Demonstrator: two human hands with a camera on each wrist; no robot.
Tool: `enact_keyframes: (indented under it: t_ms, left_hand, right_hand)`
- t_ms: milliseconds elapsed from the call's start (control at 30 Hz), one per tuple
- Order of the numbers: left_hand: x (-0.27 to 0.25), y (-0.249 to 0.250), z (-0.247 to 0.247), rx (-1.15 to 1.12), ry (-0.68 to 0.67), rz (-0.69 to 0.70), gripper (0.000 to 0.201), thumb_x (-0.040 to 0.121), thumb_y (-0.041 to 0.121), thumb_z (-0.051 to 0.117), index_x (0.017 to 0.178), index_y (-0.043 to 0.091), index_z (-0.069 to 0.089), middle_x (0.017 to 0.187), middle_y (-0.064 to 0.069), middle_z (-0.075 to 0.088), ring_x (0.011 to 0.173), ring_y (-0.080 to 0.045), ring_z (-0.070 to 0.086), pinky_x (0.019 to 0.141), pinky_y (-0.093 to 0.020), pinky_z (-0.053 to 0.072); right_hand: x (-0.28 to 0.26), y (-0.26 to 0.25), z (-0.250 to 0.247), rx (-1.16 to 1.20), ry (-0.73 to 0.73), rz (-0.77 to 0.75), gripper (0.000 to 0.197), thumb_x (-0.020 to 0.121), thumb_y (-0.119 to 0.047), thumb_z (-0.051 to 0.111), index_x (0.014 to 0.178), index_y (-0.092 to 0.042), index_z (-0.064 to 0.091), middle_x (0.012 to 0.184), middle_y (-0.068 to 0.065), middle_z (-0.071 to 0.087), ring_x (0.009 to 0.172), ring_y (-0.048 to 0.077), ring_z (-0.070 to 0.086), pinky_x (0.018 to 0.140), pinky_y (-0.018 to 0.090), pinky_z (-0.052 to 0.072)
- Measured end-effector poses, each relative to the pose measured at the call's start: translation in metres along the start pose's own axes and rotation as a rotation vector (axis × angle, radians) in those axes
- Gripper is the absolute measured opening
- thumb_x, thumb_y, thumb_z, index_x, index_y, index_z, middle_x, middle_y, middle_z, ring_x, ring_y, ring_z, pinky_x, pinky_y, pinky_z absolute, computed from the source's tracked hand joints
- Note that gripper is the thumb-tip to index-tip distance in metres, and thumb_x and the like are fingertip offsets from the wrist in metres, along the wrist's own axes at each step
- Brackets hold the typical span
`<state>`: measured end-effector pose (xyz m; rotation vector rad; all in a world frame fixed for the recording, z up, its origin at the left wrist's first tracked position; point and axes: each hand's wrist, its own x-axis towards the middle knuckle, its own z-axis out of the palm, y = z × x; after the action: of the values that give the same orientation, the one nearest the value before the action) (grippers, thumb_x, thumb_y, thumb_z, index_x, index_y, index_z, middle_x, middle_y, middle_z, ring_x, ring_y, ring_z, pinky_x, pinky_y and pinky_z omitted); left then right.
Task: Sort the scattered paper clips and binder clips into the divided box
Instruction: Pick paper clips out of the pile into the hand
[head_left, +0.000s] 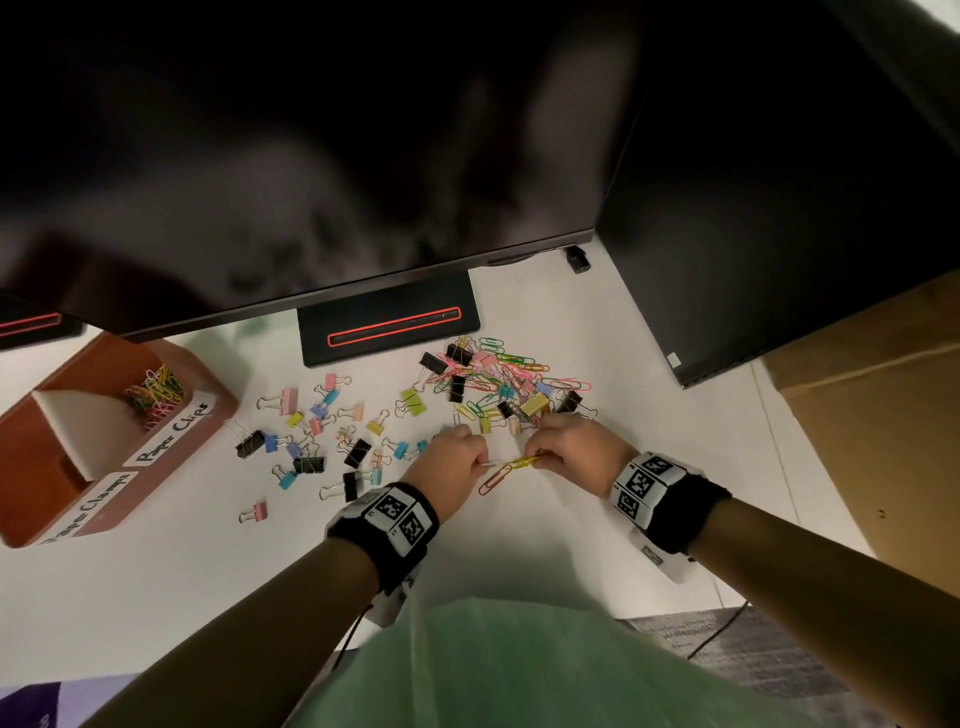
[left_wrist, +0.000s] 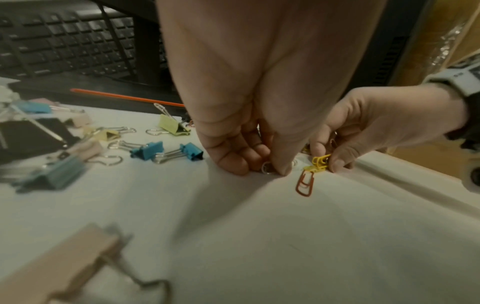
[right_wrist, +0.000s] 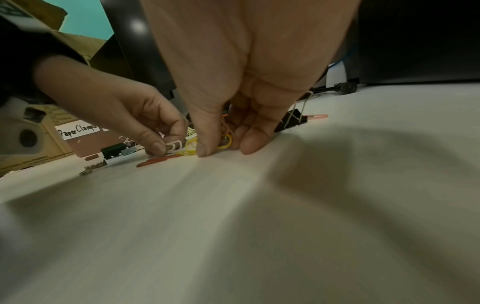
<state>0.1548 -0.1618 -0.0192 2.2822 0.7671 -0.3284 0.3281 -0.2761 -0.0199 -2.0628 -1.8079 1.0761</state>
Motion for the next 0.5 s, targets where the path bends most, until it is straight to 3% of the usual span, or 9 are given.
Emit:
enact_keyframes:
  t_ms: [133,267,400,500]
  left_hand:
    - [-0.011,-0.007,-0.001,-0.095,0.027,0.014,0.010,0.086,0.017,0.063,0.088,0.007,0.065,0.101,-0.004,0.050,0.089,-0.017,0.053,0.086,-0.027,0.046]
    - [-0.023,0.000,0.008,-0.086,0.027,0.115,0.012,0.082,0.019,0.067,0.083,0.008,0.066,0.103,-0.001,0.052,0.094,-0.012,0.049,0.086,-0.022,0.042]
    - [-0.022,0.008,0.017,0.027,0.050,0.137,0.010,0.083,0.011,0.058,0.078,0.004,0.063,0.093,-0.009,0.060,0.086,-0.024,0.053,0.077,-0.037,0.048]
    - [-0.018,0.006,0.016,0.041,0.077,0.106,0.011,0.084,0.008,0.055,0.078,0.002,0.062,0.085,-0.014,0.061,0.082,-0.028,0.055,0.072,-0.037,0.047]
  right_hand:
    - [-0.002,0.001,0.002,0.024,0.055,-0.013,0.017,0.083,-0.013,0.067,0.098,-0.007,0.071,0.104,0.014,0.061,0.101,0.030,0.060,0.087,0.031,0.046]
    - [-0.001,-0.005,0.011,0.055,0.090,-0.135,0.014,0.077,-0.009,0.073,0.090,-0.007,0.072,0.093,0.014,0.060,0.082,0.029,0.062,0.075,0.030,0.050]
    - [0.004,-0.018,0.014,0.012,0.092,-0.148,0.011,0.079,-0.009,0.070,0.089,-0.006,0.071,0.091,0.012,0.065,0.090,0.030,0.060,0.079,0.033,0.049]
    - [0.008,-0.022,0.012,0.000,0.054,-0.055,0.015,0.086,-0.012,0.062,0.099,-0.007,0.068,0.100,0.010,0.066,0.100,0.027,0.056,0.091,0.031,0.040]
